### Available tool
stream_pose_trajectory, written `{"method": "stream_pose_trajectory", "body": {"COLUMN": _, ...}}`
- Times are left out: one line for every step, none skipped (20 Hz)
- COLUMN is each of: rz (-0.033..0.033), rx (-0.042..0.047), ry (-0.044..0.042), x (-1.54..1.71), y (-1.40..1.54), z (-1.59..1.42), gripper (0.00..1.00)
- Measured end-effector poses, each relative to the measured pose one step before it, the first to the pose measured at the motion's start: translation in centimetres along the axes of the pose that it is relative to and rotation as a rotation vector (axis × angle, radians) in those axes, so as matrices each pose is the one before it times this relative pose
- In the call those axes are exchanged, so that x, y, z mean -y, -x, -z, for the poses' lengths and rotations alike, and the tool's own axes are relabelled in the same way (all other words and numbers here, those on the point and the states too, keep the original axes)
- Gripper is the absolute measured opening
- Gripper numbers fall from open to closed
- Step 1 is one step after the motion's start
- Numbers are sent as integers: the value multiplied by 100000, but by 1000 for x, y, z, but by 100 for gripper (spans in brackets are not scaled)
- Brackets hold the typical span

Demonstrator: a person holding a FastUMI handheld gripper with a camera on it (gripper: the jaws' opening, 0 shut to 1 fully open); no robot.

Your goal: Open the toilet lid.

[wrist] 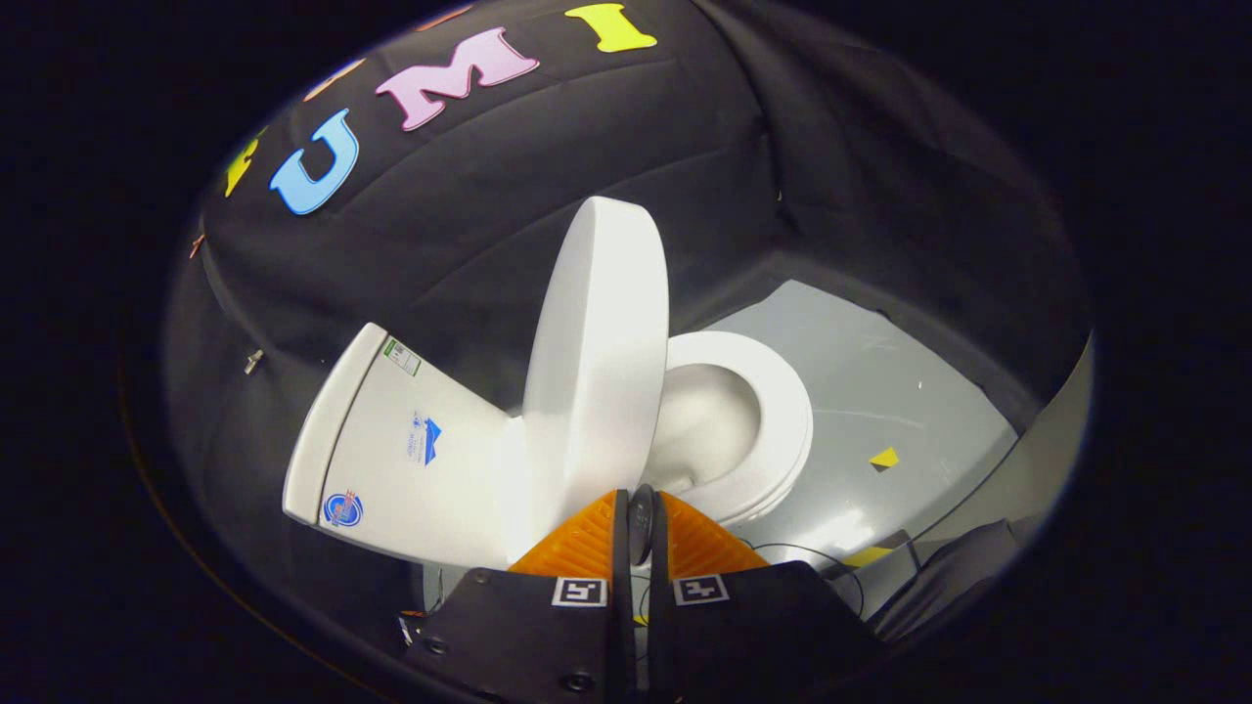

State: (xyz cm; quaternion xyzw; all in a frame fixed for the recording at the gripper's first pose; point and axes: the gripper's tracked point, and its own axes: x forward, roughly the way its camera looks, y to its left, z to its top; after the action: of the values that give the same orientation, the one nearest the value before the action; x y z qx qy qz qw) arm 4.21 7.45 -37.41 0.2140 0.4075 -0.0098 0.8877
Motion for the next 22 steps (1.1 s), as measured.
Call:
{"method": "stream_pose_trajectory", "body": {"rz": -185, "rx": 1001, "ry": 834, "x": -850, "y": 233, "z": -45, "gripper": 10}}
{"method": "stream_pose_trajectory", "body": {"rz": -223, "rx": 841, "ry": 1026, "x": -782, "y": 281, "z": -86, "gripper": 10}}
{"method": "stream_pose_trajectory", "body": {"rz": -64, "rx": 761, "ry": 851, "x": -767, "y": 218, "z": 41, "gripper": 10}}
{"method": "stream_pose_trajectory", "body": {"rz": -24, "rx": 729, "ry": 1203, "x": -672, "y": 256, "z": -87, "gripper": 10}}
{"method": "stream_pose_trajectory", "body": {"rz": -68, "rx": 819, "ry": 965, "x": -773, "y": 151, "z": -69, "gripper": 10}}
{"method": "stream_pose_trajectory", "body": {"rz": 47, "rx": 870, "ry": 1224, "x": -755, "y": 153, "z": -94, "gripper": 10}}
{"method": "stream_pose_trajectory", "body": {"rz": 48, "rx": 930, "ry": 1488, "x": -691, "y": 219, "z": -51, "gripper": 10}}
{"method": "stream_pose_trajectory", "body": {"rz": 95, "rx": 983, "ry": 1207, "x": -794, "y": 173, "z": -105, "gripper": 10}}
{"method": "stream_pose_trajectory", "body": {"rz": -50, "rx": 903, "ry": 1559, "x": -827, "y": 229, "z": -70, "gripper": 10}}
{"method": "stream_pose_trajectory", "body": {"rz": 54, "rx": 1155, "ry": 1552, "x": -880, "y": 238, "z": -77, "gripper": 10}}
{"method": "stream_pose_trajectory", "body": {"rz": -107, "rx": 845, "ry": 1568, "x": -898, "y": 186, "z": -128, "gripper": 10}}
{"method": "stream_pose_trajectory", "body": {"rz": -168, "rx": 787, "ry": 2055, "x": -996, "y": 139, "z": 16, "gripper": 10}}
{"method": "stream_pose_trajectory", "body": {"rz": -392, "rx": 621, "ry": 2087, "x": -909, "y": 246, "z": -81, "gripper": 10}}
{"method": "stream_pose_trajectory", "body": {"rz": -343, "rx": 513, "ry": 1795, "x": -1011, "y": 159, "z": -5, "gripper": 10}}
{"method": "stream_pose_trajectory", "body": {"rz": -458, "rx": 555, "ry": 1194, "x": -921, "y": 253, "z": -97, "gripper": 10}}
{"method": "stream_pose_trajectory", "body": {"rz": -385, "rx": 449, "ry": 1361, "x": -1022, "y": 133, "z": -79, "gripper": 10}}
{"method": "stream_pose_trajectory", "body": {"rz": -333, "rx": 378, "ry": 1249, "x": -875, "y": 133, "z": -61, "gripper": 10}}
{"method": "stream_pose_trajectory", "body": {"rz": -147, "rx": 499, "ry": 1518, "x": -879, "y": 0, "z": 37, "gripper": 10}}
{"method": "stream_pose_trajectory", "body": {"rz": -408, "rx": 483, "ry": 2183, "x": -877, "y": 108, "z": -89, "gripper": 10}}
{"method": "stream_pose_trajectory", "body": {"rz": -353, "rx": 681, "ry": 1858, "x": -947, "y": 39, "z": -25, "gripper": 10}}
{"method": "stream_pose_trajectory", "body": {"rz": -466, "rx": 688, "ry": 2266, "x": -958, "y": 59, "z": 58, "gripper": 11}}
{"method": "stream_pose_trajectory", "body": {"rz": -252, "rx": 959, "ry": 2885, "x": -1008, "y": -57, "z": -6, "gripper": 12}}
